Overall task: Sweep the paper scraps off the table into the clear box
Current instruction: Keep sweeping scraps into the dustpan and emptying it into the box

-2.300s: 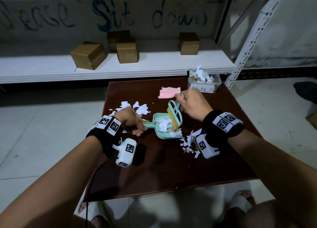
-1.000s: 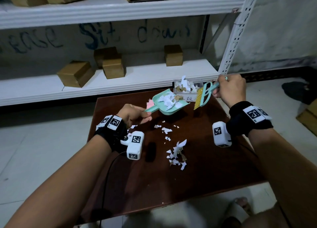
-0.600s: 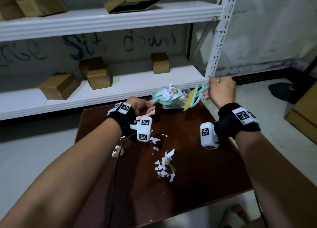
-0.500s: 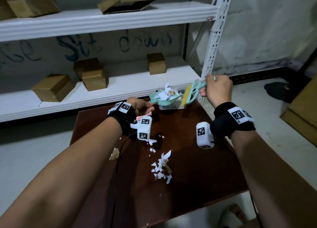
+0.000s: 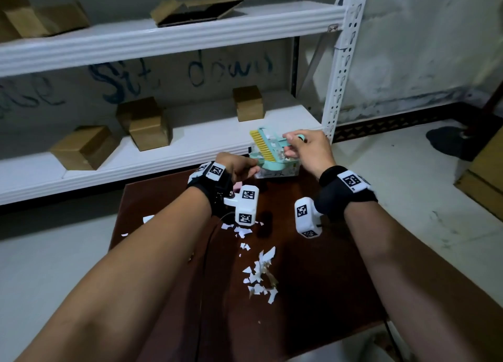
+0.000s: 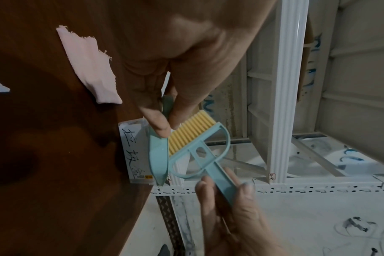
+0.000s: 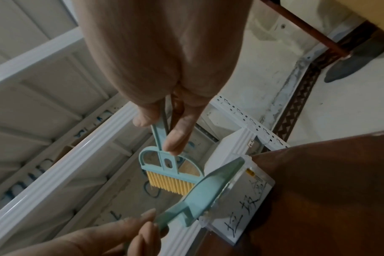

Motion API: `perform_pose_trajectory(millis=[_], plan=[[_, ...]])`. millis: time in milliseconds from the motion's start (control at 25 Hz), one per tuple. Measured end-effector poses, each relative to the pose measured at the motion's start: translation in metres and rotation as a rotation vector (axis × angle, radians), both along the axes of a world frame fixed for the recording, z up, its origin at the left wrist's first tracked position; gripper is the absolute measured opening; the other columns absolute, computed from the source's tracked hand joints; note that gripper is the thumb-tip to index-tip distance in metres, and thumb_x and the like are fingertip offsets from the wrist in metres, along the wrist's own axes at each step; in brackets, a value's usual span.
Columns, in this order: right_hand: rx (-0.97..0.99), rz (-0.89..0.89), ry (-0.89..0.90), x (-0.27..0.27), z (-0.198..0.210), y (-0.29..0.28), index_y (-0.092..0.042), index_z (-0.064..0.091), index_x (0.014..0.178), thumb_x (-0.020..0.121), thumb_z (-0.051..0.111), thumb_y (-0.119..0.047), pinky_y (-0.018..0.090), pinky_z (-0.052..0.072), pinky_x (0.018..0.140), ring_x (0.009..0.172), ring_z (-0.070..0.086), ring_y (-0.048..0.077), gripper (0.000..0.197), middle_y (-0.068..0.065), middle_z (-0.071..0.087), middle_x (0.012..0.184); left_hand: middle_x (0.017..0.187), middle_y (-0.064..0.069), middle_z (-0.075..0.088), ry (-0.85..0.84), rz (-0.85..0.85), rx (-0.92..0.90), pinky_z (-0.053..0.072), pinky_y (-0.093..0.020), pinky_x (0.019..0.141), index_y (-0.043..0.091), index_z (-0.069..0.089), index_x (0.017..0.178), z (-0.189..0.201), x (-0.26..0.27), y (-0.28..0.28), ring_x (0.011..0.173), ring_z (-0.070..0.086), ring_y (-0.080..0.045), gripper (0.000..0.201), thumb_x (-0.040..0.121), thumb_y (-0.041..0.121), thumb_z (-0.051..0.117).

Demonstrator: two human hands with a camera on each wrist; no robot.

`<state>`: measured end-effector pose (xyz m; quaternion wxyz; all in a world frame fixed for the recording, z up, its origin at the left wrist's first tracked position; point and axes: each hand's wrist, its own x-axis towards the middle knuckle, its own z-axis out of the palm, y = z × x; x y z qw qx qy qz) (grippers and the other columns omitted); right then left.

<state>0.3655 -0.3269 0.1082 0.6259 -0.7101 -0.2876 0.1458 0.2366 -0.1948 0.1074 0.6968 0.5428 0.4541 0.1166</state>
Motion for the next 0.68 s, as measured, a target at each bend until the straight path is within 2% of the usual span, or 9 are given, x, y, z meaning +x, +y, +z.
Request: perform_pose_trajectory(millis=[80,160,200,280,360,480,520,600,680], plan=[[-0.031,0.004,0.045,0.003,-0.011,0.008,-0.016,0.079,0.092,0.098,0.068,-0.014,0.047,0.062,0.089,0.076,0.076,0.023,0.012,0.011,0.076,0.084,0.046,-0.008,0.065,-0.033,0.022,-0.003,0.055,-0.018,0.049,-0.005,0.061,0.077,0.001,-0.004,0.004,0.037,0.063,-0.009,0.02,0.096,-0.001,0.06],[-0.087,-0.009,0.034,0.008,-0.024,0.014,-0.027,0.081,0.08,0.095,0.073,-0.018,0.048,0.062,0.089,0.08,0.078,0.021,0.019,0.003,0.079,0.084,0.047,-0.009,0.065,-0.058,0.014,-0.011,0.055,-0.017,0.057,-0.006,0.061,0.075,0.0,-0.007,0.007,0.038,0.063,-0.01,0.02,0.095,-0.003,0.061],[-0.092,-0.018,0.042,0.009,-0.028,0.016,-0.028,0.082,0.085,0.094,0.074,-0.018,0.047,0.062,0.089,0.081,0.078,0.02,0.015,0.0,0.079,0.084,0.049,-0.009,0.066,-0.065,0.012,-0.013,0.055,-0.018,0.061,-0.006,0.062,0.075,0.0,-0.008,0.009,0.04,0.064,-0.011,0.019,0.094,-0.003,0.062],[-0.055,-0.049,0.073,0.009,-0.028,0.016,-0.014,0.081,0.105,0.094,0.072,-0.014,0.043,0.062,0.089,0.084,0.078,0.02,0.013,0.003,0.079,0.09,0.053,-0.011,0.068,-0.05,0.016,-0.01,0.056,-0.02,0.064,-0.006,0.063,0.076,0.001,-0.013,0.011,0.042,0.065,-0.011,0.017,0.093,-0.002,0.065],[0.003,-0.072,0.1,0.01,-0.022,0.015,-0.004,0.076,0.116,0.096,0.07,-0.009,0.038,0.062,0.09,0.085,0.076,0.021,0.022,0.008,0.076,0.098,0.063,-0.015,0.07,-0.043,0.031,-0.004,0.058,-0.023,0.06,-0.008,0.065,0.077,0.001,-0.017,0.013,0.044,0.067,-0.014,0.014,0.09,-0.004,0.068],[0.055,-0.105,0.099,0.014,-0.016,0.012,-0.004,0.075,0.117,0.098,0.068,-0.01,0.031,0.062,0.084,0.085,0.076,0.02,0.022,0.009,0.075,0.1,0.08,-0.018,0.07,-0.064,0.053,-0.028,0.06,-0.023,0.053,-0.01,0.067,0.083,0.001,-0.023,0.014,0.047,0.069,-0.017,0.006,0.088,-0.006,0.069],[0.069,-0.113,0.091,0.015,-0.016,0.01,-0.003,0.075,0.116,0.099,0.067,-0.01,0.028,0.062,0.081,0.082,0.076,0.019,0.021,0.01,0.075,0.098,0.079,-0.018,0.07,-0.068,0.057,-0.04,0.058,-0.021,0.049,-0.01,0.067,0.086,0.001,-0.025,0.014,0.047,0.069,-0.017,0.005,0.088,-0.006,0.069],[0.088,-0.105,0.073,0.015,-0.017,0.006,-0.002,0.076,0.109,0.1,0.064,-0.01,0.024,0.06,0.07,0.07,0.071,0.017,0.017,0.015,0.074,0.088,0.066,-0.016,0.07,-0.069,0.058,-0.05,0.055,-0.019,0.045,-0.01,0.066,0.086,0.001,-0.027,0.013,0.045,0.068,-0.016,0.005,0.089,-0.006,0.068],[0.069,-0.071,0.04,0.015,-0.016,0.004,-0.011,0.076,0.092,0.101,0.062,-0.011,0.024,0.056,0.062,0.063,0.065,0.019,0.017,0.014,0.072,0.075,0.056,-0.013,0.068,-0.066,0.039,-0.058,0.056,-0.018,0.046,-0.008,0.065,0.083,0.001,-0.029,0.012,0.042,0.066,-0.014,0.009,0.092,-0.004,0.065]])
